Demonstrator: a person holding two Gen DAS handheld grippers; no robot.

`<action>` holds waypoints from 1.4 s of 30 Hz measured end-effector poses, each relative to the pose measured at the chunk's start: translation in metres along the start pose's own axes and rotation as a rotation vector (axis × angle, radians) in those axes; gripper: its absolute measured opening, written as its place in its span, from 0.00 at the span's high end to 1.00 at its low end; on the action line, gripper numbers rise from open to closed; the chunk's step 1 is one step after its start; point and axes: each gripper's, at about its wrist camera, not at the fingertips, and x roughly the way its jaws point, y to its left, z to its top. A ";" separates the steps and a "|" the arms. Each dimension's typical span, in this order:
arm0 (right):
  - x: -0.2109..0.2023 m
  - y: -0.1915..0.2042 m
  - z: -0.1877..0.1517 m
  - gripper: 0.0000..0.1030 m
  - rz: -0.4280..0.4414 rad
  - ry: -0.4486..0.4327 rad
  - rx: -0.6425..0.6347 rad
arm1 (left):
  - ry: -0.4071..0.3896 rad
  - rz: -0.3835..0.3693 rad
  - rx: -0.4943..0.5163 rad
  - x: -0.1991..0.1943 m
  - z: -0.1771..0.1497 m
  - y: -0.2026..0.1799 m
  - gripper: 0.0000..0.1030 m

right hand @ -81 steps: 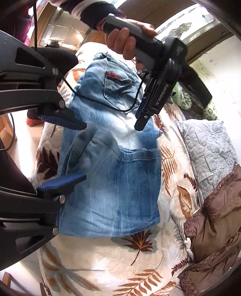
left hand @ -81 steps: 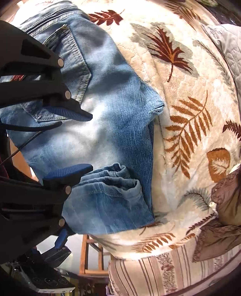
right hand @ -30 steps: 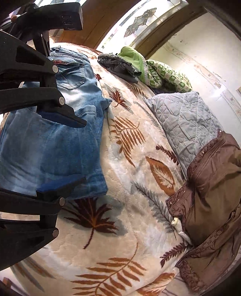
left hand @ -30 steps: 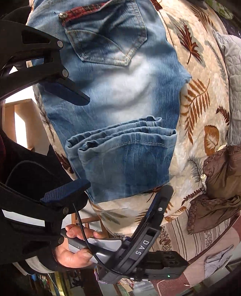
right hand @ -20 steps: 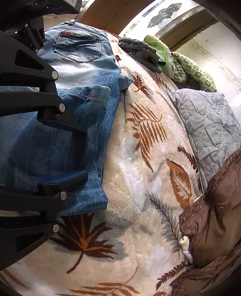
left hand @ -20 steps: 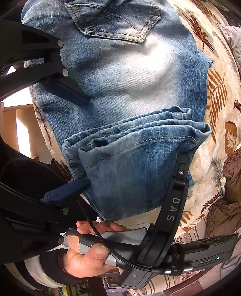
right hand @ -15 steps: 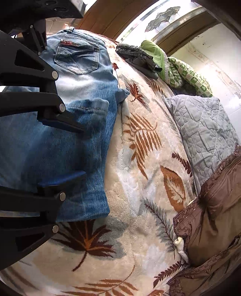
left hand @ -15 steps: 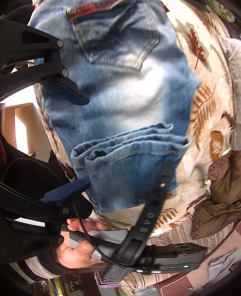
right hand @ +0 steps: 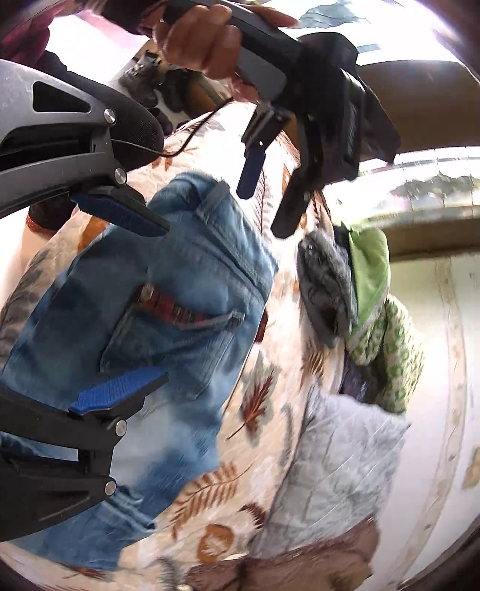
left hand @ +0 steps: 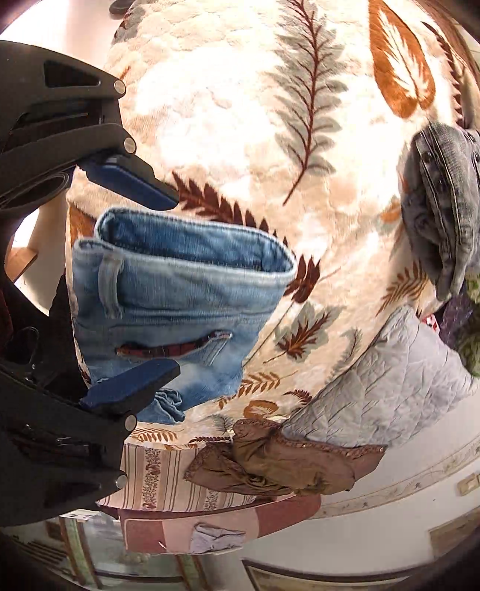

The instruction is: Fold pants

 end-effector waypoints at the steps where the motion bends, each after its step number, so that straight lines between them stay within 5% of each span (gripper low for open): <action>1: 0.009 0.019 0.003 0.25 -0.008 -0.006 -0.058 | 0.008 -0.006 -0.018 0.001 0.002 0.010 0.20; 6: 0.068 0.079 -0.003 0.21 -0.048 0.096 -0.232 | 0.058 -0.070 -0.069 0.008 0.009 0.038 0.20; 11: 0.101 0.109 -0.033 0.13 -0.218 0.096 -0.425 | 0.111 -0.077 -0.042 0.021 0.017 0.036 0.20; 17: 0.093 0.085 -0.018 0.44 -0.172 0.065 -0.280 | 0.165 -0.143 -0.054 0.035 0.020 0.034 0.20; 19: 0.084 0.084 -0.016 0.61 -0.180 0.042 -0.285 | 0.180 -0.168 -0.064 0.040 0.022 0.034 0.19; 24: 0.073 0.077 -0.007 0.63 -0.161 0.023 -0.243 | 0.227 -0.215 -0.098 0.061 0.027 0.034 0.18; 28: 0.073 0.079 -0.008 0.63 -0.164 0.021 -0.253 | 0.244 -0.349 -0.107 0.072 0.029 0.029 0.18; 32: 0.072 0.077 -0.008 0.62 -0.150 0.022 -0.236 | 0.251 -0.287 -0.047 0.086 0.028 0.015 0.16; 33: 0.072 0.077 -0.008 0.63 -0.150 0.021 -0.239 | 0.235 -0.285 -0.035 0.084 0.027 0.011 0.19; 35: 0.070 0.076 -0.008 0.64 -0.152 0.012 -0.243 | 0.229 -0.283 -0.026 0.082 0.026 0.008 0.66; 42: 0.044 0.065 -0.002 0.67 -0.129 -0.051 -0.193 | 0.129 -0.244 -0.008 0.054 0.014 -0.017 0.78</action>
